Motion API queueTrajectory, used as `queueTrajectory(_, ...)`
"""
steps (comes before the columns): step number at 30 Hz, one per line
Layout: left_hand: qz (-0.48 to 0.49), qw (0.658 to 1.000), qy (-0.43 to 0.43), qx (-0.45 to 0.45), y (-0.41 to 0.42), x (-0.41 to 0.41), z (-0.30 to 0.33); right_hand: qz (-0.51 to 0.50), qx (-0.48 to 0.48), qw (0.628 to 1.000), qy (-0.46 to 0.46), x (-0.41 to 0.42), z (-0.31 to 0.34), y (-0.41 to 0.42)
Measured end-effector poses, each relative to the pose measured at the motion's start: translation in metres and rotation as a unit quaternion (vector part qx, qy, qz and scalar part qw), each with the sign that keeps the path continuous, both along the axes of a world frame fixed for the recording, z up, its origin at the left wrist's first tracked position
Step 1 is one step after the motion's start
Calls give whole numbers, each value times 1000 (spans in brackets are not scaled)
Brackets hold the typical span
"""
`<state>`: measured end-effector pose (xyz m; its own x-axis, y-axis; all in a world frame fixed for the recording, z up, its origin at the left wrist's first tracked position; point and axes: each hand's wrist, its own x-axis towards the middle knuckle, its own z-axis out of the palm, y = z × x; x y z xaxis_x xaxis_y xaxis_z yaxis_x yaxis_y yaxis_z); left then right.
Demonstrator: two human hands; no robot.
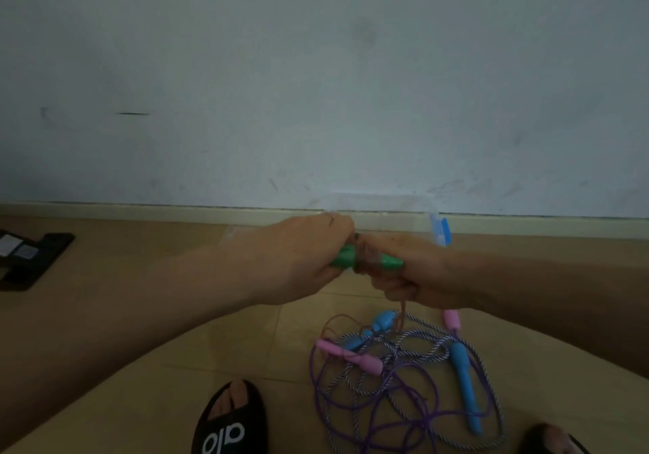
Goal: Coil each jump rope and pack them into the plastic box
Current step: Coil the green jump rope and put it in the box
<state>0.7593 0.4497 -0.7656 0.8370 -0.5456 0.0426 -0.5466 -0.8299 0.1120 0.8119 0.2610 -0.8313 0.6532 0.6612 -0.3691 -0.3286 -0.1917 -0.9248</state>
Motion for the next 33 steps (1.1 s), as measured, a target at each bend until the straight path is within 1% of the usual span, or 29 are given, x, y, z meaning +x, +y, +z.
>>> queueTrajectory(2, -26, 998, -26, 60, -3, 1, -3, 4, -20, 1000, -7, -1, 0, -1)
queueTrajectory(4, -52, 989, -65, 118, -5, 3, -3, -10, -69, 996, -59, 5, 5, -2)
queueTrajectory(7, -134, 970, -150, 135, -3, 5, 2, -8, -91, 990, -105, 11, 10, 0)
queueTrajectory(10, -178, 961, -162, 135, -4, 5, 2, -8, -97, 991, -93, 4, 3, 5)
queueTrajectory(12, -183, 960, -158, 140, -4, 3, 0, -16, -104, 991, -81, -1, -4, 6)
queueTrajectory(17, -113, 981, -120, 97, 2, 1, -1, -25, -86, 993, -74, -2, -6, 0)
queueTrajectory(20, -65, 987, -124, 81, -2, 0, 3, -7, -4, 1000, -17, -5, 1, 1)
queueTrajectory(21, -45, 989, -119, 75, -4, 2, 4, -2, 6, 1000, -9, -8, 3, 3)
queueTrajectory(24, 52, 996, -72, 20, -5, 13, 2, -20, -28, 999, 37, -21, 8, 14)
queueTrajectory(26, 99, 993, -63, 28, 1, 23, -8, -42, -33, 997, 55, -30, 9, 23)
queueTrajectory(28, 127, 988, -63, 67, 9, 28, -23, -74, -65, 995, 28, -38, 13, 31)
queueTrajectory(29, 141, 984, -63, 89, 11, 28, -29, -82, -92, 992, -16, -40, 13, 33)
queueTrajectory(30, 153, 980, -62, 115, 13, 28, -34, -81, -129, 985, -80, -42, 14, 35)
queueTrajectory(32, 161, 972, -53, 160, 14, 27, -42, -46, -189, 962, -190, -45, 18, 37)
queueTrajectory(33, 157, 972, -42, 171, 12, 26, -45, -35, -201, 953, -223, -44, 20, 38)
